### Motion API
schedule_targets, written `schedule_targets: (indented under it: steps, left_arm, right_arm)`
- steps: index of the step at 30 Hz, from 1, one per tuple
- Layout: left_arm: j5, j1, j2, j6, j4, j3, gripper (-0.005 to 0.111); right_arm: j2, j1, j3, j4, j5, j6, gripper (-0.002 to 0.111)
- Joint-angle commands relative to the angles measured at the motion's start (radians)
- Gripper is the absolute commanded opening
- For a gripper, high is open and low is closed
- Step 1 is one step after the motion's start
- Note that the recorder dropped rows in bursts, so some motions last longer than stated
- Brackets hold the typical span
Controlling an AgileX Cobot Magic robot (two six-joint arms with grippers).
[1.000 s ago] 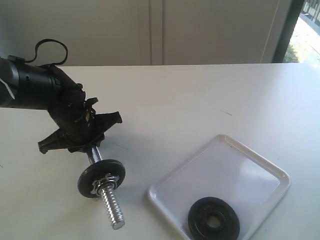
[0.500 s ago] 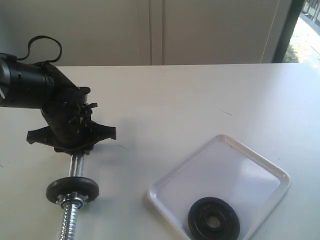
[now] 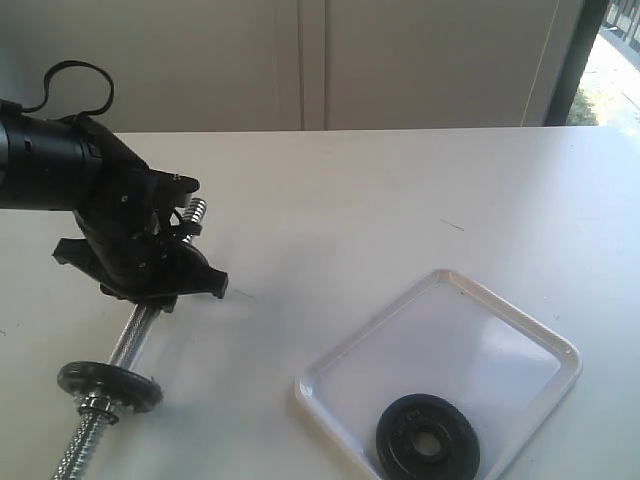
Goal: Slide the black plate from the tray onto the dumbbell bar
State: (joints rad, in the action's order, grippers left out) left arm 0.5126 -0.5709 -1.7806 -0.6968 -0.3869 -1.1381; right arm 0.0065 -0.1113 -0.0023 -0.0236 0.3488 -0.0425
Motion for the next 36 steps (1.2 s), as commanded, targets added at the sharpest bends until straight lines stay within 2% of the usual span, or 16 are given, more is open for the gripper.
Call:
schedule_targets:
  steps: [1,17,24,30,33,34,36]
  left_arm:
    - [0.031,0.003,0.057,0.142,0.035,-0.009,0.0]
    - [0.115,0.001,0.083,0.602,0.267,-0.009,0.0]
    - [0.111,0.001,0.117,0.744,0.326,-0.008,0.0]
    - [0.031,0.001,0.169,0.92,0.438,0.067,0.0]
    - [0.035,0.001,0.181,0.922,0.442,0.067,0.0]
    - [0.042,0.001,0.187,0.931,0.442,0.067,0.0]
    - [0.054,0.001,0.187,0.949,0.452,0.067,0.0]
  right_arm:
    - [-0.006,0.002,0.002,-0.003,-0.005,0.004,0.0]
    - [-0.006,0.002,0.002,-0.003,-0.005,0.004,0.0]
    - [-0.006,0.002,0.002,-0.003,-0.005,0.004,0.0]
    - [-0.006,0.002,0.002,-0.003,-0.027,0.004,0.0]
    - [-0.006,0.002,0.002,0.024,-0.205,-0.027,0.0]
    - [-0.006,0.002,0.002,0.096,-0.379,-0.114,0.0]
    - [-0.006,0.002,0.002,0.099,-0.591,-0.132,0.0]
